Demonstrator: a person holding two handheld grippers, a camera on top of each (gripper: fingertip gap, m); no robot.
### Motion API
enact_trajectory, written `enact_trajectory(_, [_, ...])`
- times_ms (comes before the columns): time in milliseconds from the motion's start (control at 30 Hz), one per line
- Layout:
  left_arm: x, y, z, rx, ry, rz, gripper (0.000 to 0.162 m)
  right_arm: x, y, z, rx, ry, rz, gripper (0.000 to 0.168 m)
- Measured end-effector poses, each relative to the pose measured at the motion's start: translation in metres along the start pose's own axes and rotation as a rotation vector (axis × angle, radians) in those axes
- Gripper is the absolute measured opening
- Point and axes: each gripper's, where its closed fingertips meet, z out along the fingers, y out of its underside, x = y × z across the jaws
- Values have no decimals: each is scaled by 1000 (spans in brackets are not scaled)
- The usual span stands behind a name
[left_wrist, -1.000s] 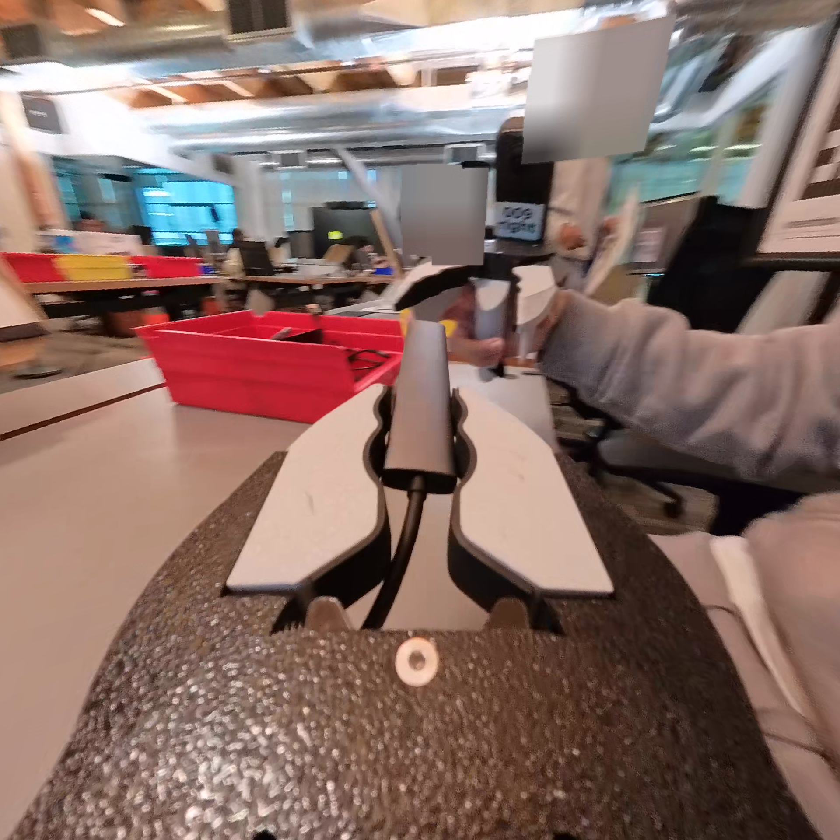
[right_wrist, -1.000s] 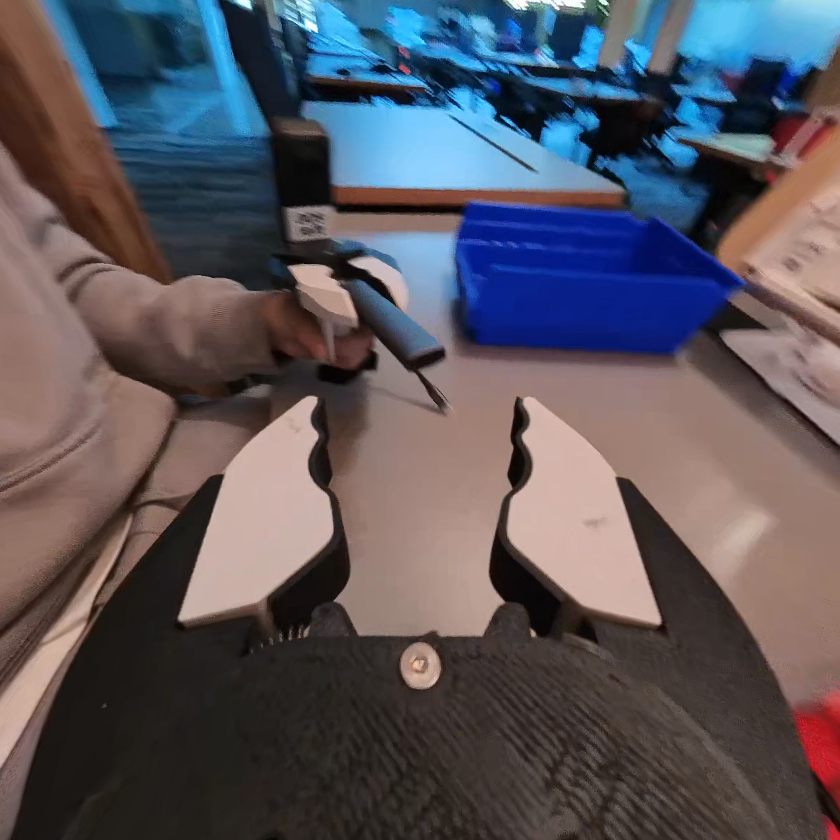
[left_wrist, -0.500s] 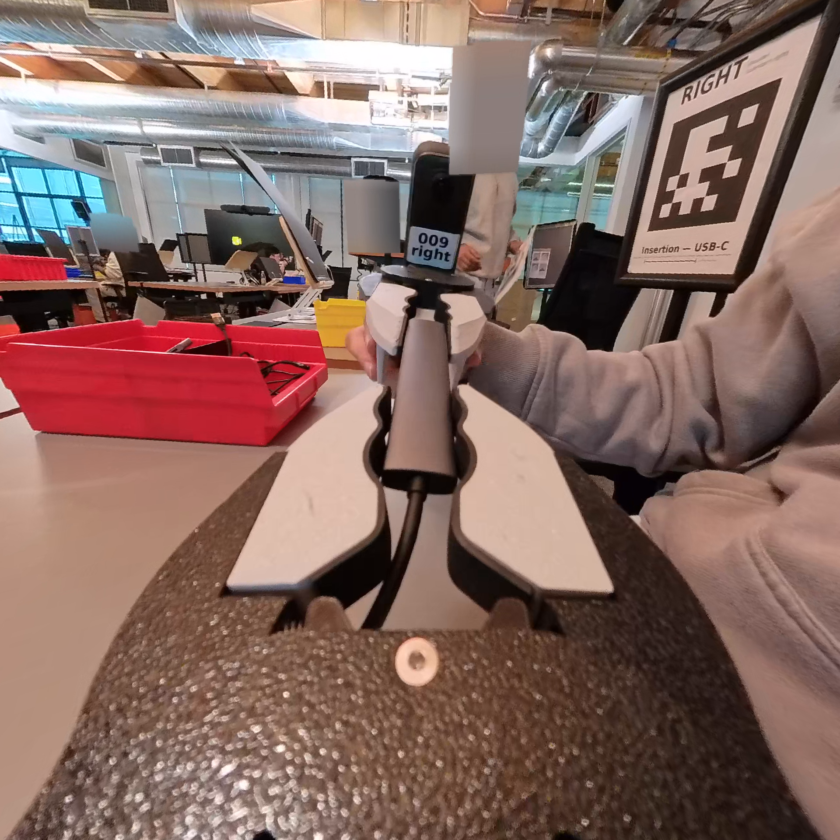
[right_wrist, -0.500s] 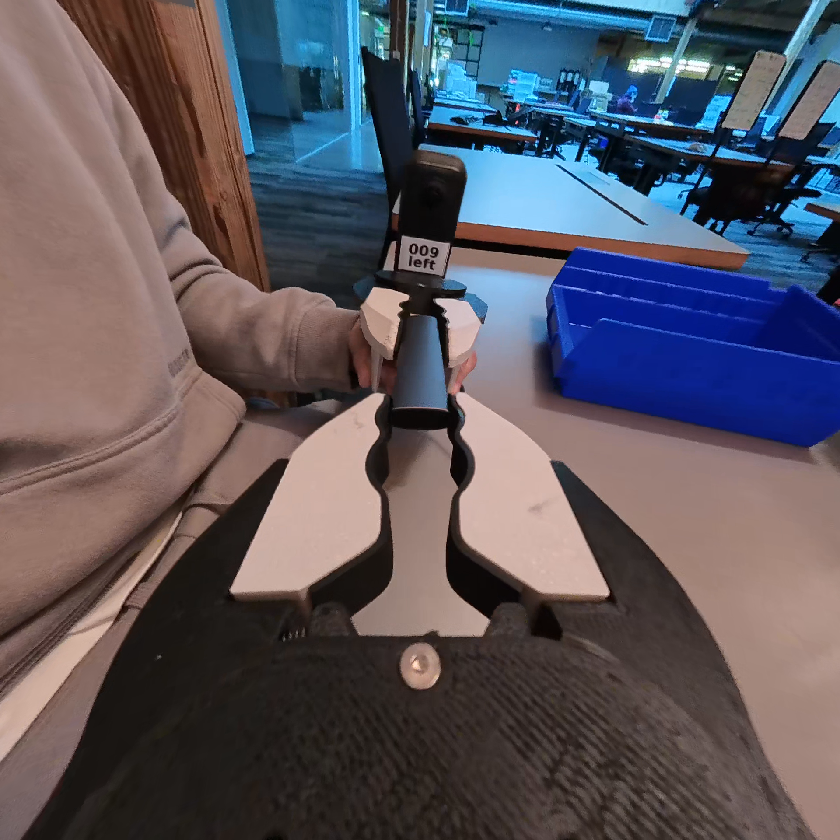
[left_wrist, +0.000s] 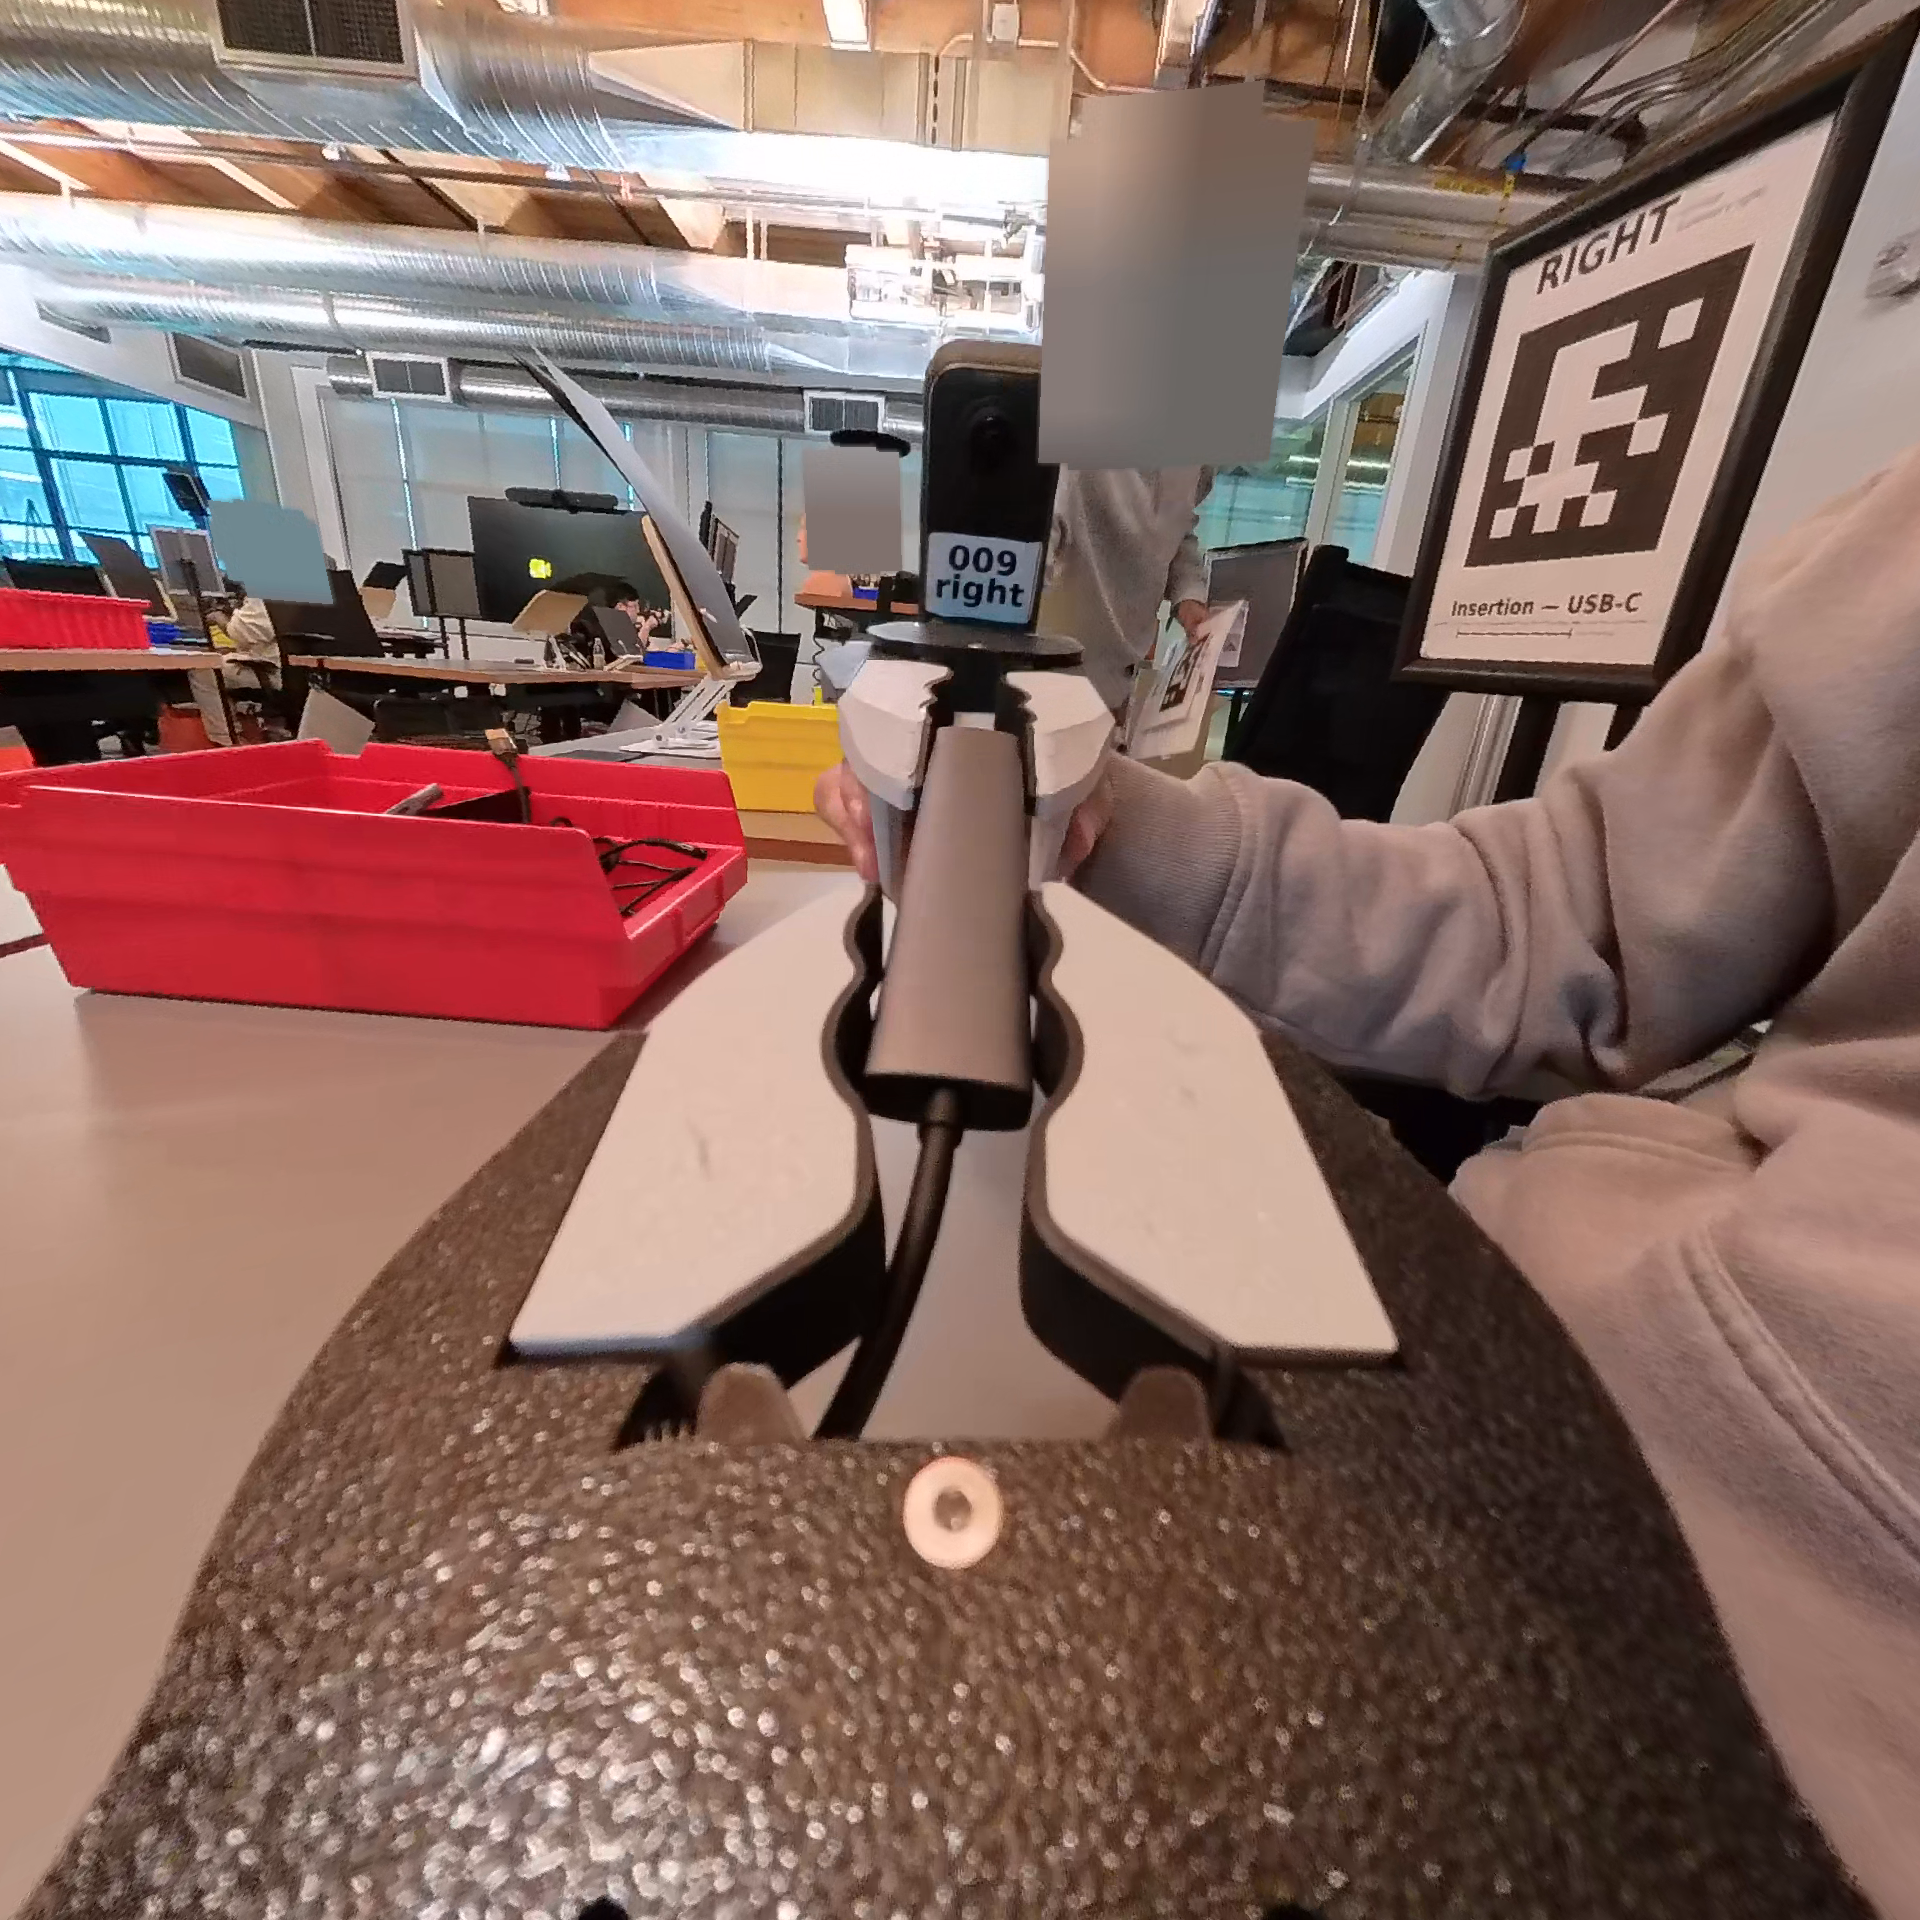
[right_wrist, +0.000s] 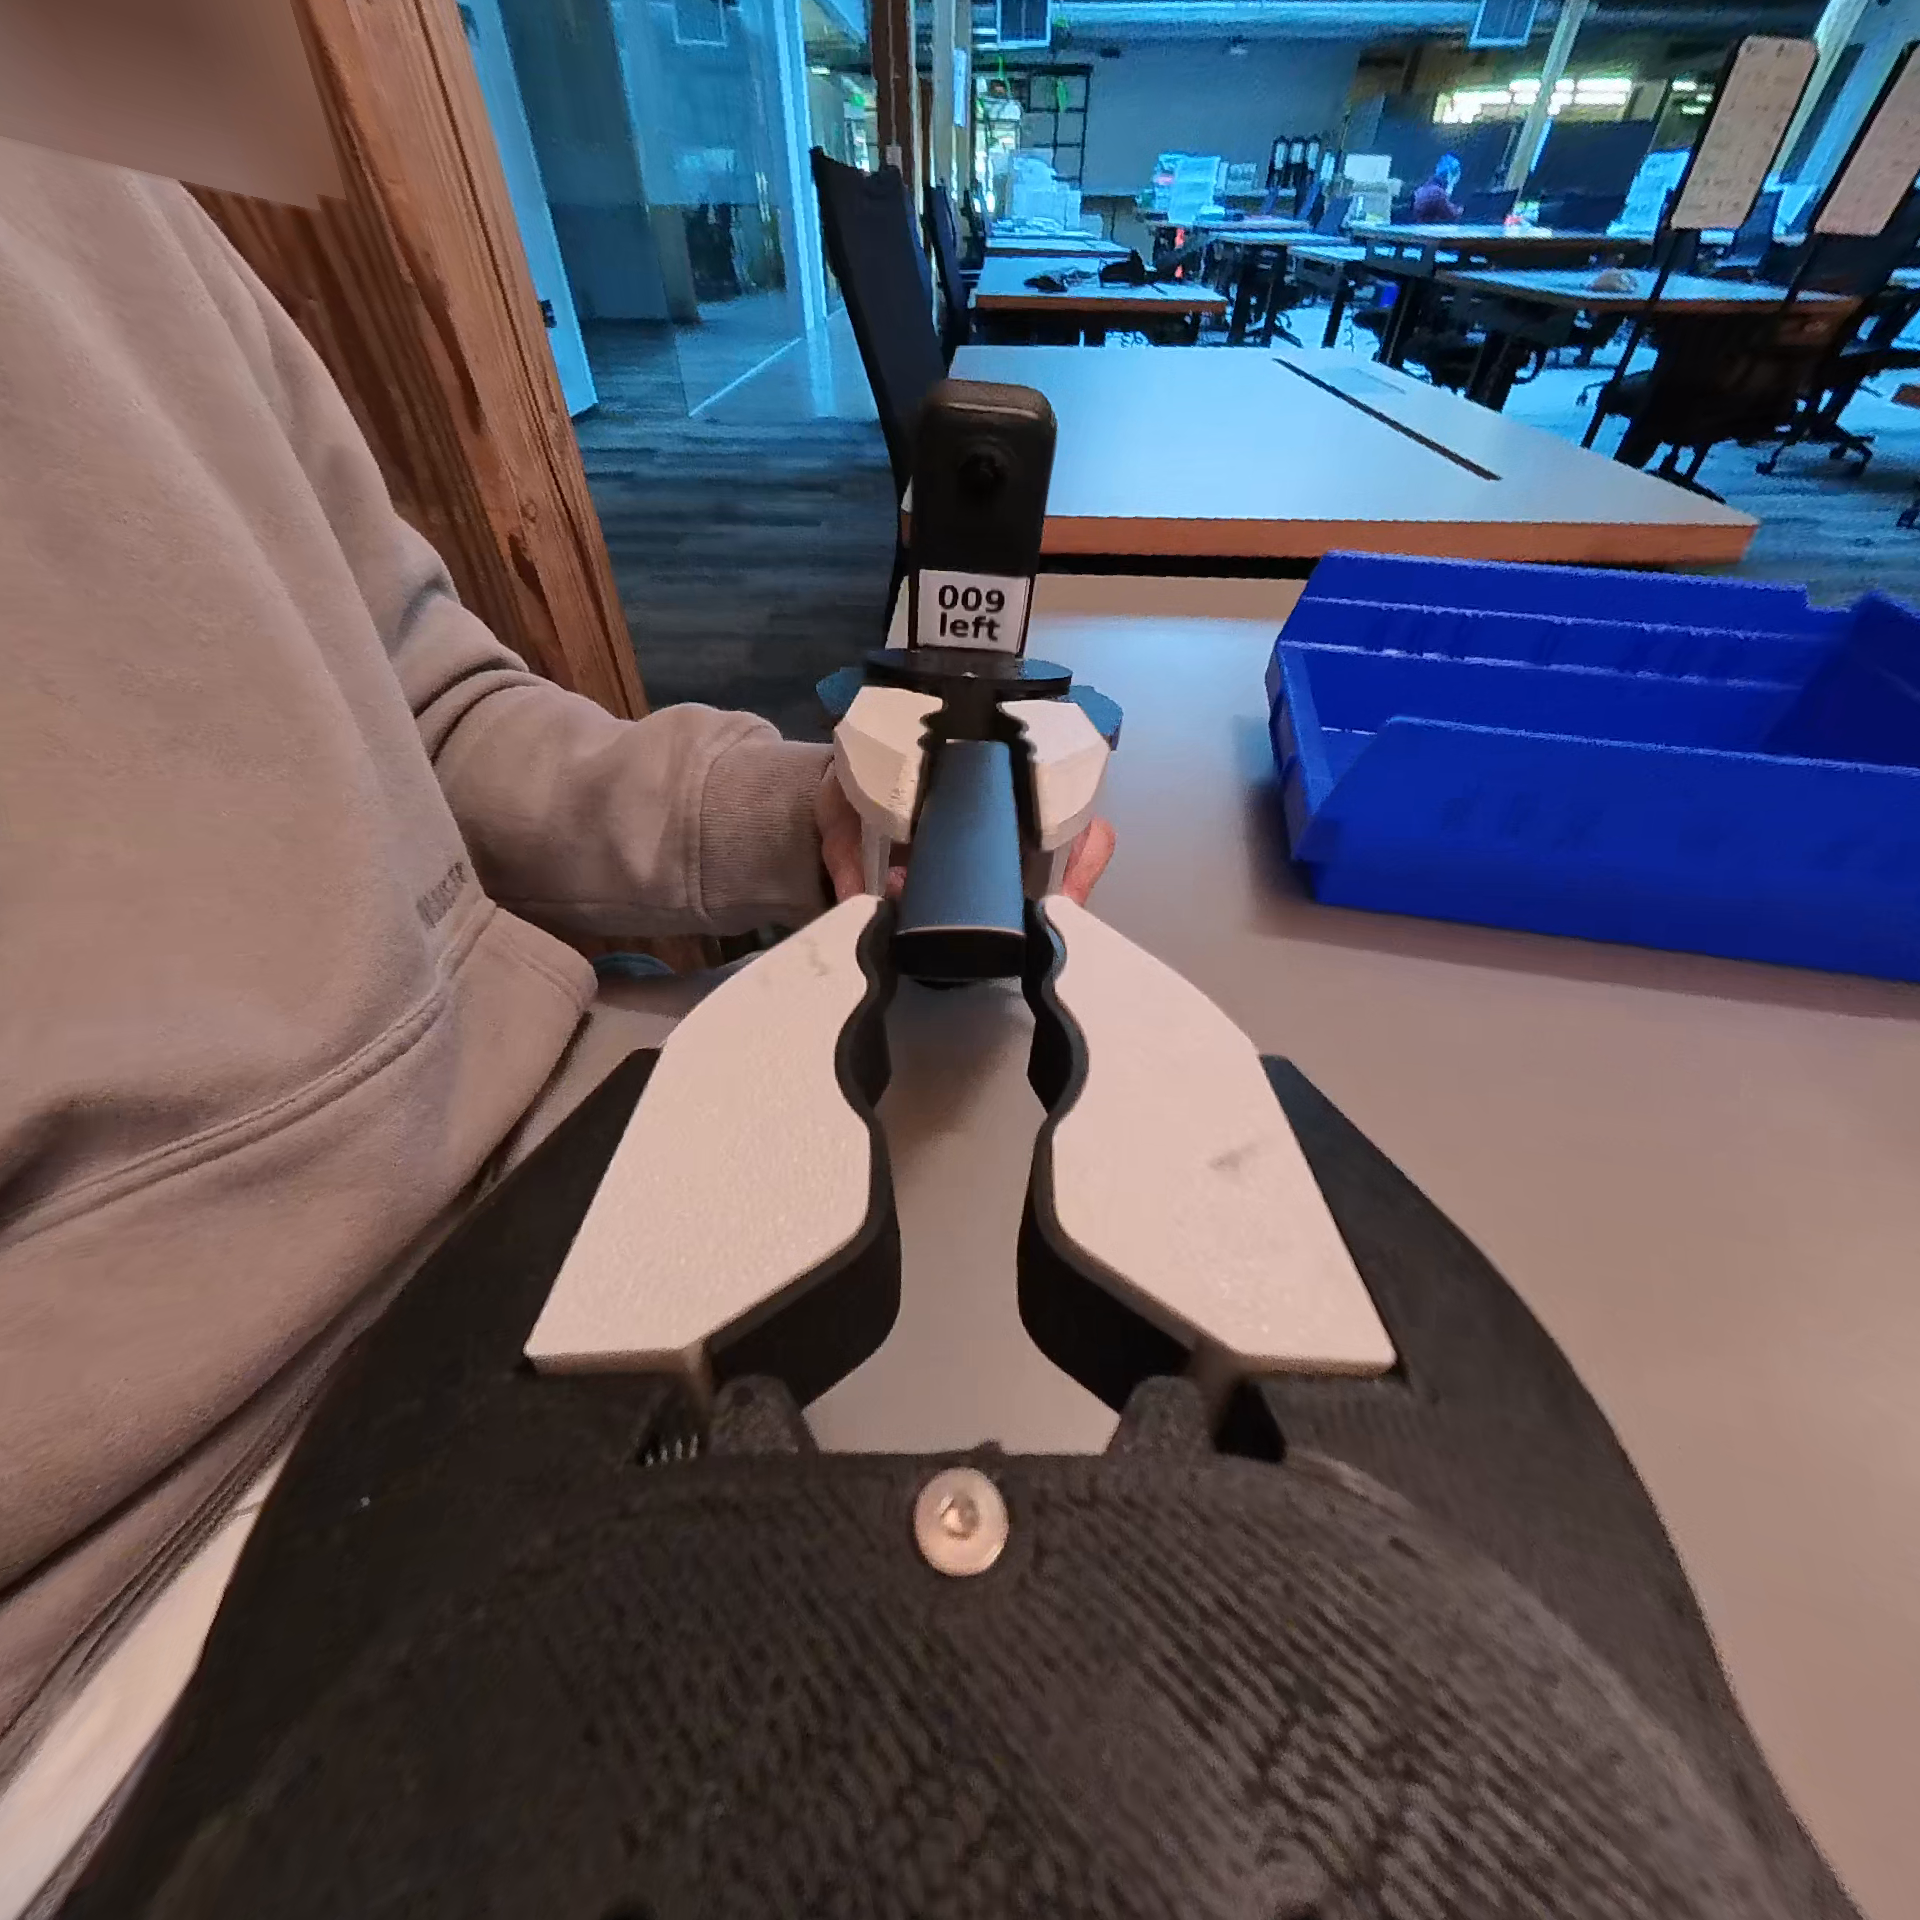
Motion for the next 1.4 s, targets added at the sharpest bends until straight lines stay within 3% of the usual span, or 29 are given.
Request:
enact_trajectory(33, [-1, -1, 0, 5, -15, -2, 29, 0, -2, -1, 2, 4, 1, 24])
enact_trajectory(200, [-16, -18, -2, 65, -170, 65, 86, 15, -11, -21, -20, 89, -30, 24])
enact_trajectory(267, [-24, -26, -5, 87, -252, 103, 100, 29, -23, -37, -31, 161, -55, 24])
enact_trajectory(400, [-43, -32, -18, 106, -431, 208, 107, 64, -72, -83, -17, 300, -111, 24])
enact_trajectory(500, [-50, -21, -19, 66, -455, 194, 107, 114, -111, -131, -18, 544, -157, 24])
enact_trajectory(600, [-53, -13, -18, 62, -449, 149, 104, 170, -126, -183, -82, 783, -137, 24])
enact_trajectory(733, [-56, -6, -18, 41, -449, 137, 99, 238, -94, -229, -221, 917, 40, 24])
enact_trajectory(1100, [-59, 3, -20, 26, -443, 108, 92, 337, 15, -227, -251, 878, 463, 24])
enact_trajectory(1133, [-59, 4, -19, 25, -440, 106, 91, 347, 33, -247, -308, 1002, 540, 33])
enact_trajectory(1167, [-59, 4, -19, 25, -438, 106, 91, 355, 51, -273, -411, 1151, 593, 57])
enact_trajectory(1200, [-59, 4, -20, 26, -441, 106, 91, 357, 63, -295, -517, 1249, 605, 83])
enact_trajectory(1267, [-60, 4, -20, 30, -441, 101, 90, 355, 68, -318, -642, 1342, 550, 78])
enact_trajectory(1400, [-62, 3, -22, 46, -441, 84, 88, 352, 48, -330, -656, 1398, 381, 71])
